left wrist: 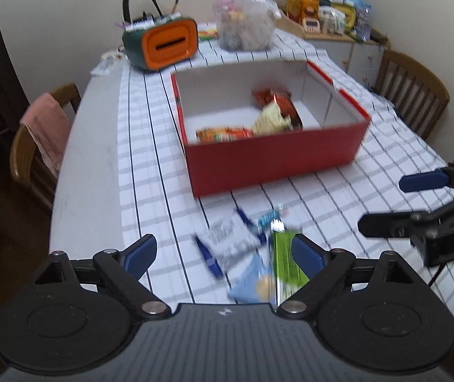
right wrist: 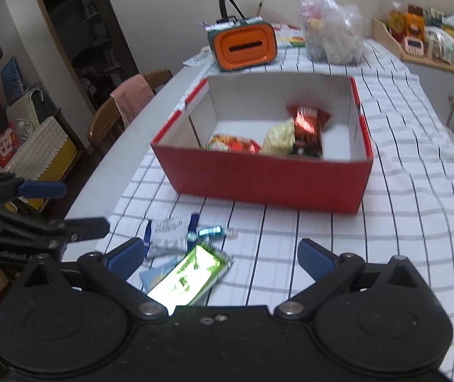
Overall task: Organize snacks
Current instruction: 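Grasp brown chocolate packet with left tool while right tool grasps green bar packet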
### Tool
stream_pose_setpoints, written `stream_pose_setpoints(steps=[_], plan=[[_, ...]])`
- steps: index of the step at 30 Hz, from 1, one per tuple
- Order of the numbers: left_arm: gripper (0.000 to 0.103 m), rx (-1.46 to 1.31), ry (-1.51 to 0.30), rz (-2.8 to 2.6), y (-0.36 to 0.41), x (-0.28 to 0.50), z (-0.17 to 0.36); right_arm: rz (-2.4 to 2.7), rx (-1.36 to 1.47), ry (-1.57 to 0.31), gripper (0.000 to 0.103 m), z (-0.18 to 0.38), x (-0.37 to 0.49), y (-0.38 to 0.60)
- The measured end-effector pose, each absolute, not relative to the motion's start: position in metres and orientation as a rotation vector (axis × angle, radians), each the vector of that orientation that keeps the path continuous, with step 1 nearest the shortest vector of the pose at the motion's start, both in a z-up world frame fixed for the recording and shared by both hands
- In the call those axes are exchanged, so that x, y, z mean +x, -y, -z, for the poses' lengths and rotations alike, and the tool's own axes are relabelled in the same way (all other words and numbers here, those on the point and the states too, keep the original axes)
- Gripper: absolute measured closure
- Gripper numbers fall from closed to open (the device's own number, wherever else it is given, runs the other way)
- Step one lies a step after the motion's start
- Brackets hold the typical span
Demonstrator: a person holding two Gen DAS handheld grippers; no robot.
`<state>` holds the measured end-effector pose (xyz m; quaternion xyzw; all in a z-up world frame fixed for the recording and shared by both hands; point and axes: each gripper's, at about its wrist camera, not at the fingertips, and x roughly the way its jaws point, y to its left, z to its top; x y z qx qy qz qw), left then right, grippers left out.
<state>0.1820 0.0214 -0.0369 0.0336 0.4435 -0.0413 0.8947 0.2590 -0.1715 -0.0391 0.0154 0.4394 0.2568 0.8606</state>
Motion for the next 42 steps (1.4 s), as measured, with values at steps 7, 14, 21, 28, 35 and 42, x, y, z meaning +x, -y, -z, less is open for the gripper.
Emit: stream_pose_setpoints(steps=[7,14,21,28,35,42], plan=[[0.011,0.033,-1.051,0.104,-0.026,0.160,0.076,-0.506,0.069,-0.998,0.000,0.066,0.245,0.169],[0.011,0.032,-1.134,0.145,-0.021,0.141,0.102,-0.469,0.108,-1.079,0.001,0.094,0.243,0.159],[0.011,-0.021,-1.201,0.178,-0.024,0.131,0.118,-0.454,0.144,-1.135,0.004,0.111,0.249,0.137],[0.011,-0.055,-1.244,0.215,-0.022,0.125,0.131,-0.410,0.149,-1.186,0.010,0.127,0.260,0.114],[0.011,-0.081,-1.251,0.206,-0.023,0.127,0.138,-0.386,0.147,-1.214,0.017,0.136,0.270,0.100],[0.012,-0.084,-1.244,0.180,-0.024,0.128,0.140,-0.379,0.166,-1.206,0.031,0.138,0.272,0.097]])
